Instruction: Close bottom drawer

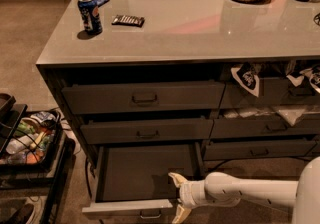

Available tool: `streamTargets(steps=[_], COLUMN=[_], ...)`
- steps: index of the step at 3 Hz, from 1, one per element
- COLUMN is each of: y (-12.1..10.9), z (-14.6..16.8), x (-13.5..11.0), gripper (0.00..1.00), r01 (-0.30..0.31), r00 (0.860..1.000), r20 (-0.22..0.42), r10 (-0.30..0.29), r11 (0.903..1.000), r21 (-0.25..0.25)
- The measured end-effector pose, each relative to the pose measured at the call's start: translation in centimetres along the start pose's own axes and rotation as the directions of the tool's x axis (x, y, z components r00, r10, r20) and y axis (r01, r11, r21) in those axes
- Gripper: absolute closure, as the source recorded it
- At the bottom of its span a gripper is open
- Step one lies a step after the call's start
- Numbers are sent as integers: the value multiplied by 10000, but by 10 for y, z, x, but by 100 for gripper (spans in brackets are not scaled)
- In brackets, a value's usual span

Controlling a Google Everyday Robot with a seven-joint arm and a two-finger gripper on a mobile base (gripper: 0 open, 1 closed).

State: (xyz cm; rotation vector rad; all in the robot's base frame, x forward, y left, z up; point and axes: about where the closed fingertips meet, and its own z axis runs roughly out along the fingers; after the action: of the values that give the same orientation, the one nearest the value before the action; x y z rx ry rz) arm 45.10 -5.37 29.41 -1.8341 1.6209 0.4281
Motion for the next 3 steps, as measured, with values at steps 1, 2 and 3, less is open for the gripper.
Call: streamTargets(steps=[1,2,3], y=[0,0,0], z=[0,0,0], x=[0,0,0], gripper=[19,42,65], r01=[0,0,0], r00=[10000,10000,10000], r20=[0,1,1], r10=[0,0,0], r11=[10000,10000,10000], r21=[0,-1,-1])
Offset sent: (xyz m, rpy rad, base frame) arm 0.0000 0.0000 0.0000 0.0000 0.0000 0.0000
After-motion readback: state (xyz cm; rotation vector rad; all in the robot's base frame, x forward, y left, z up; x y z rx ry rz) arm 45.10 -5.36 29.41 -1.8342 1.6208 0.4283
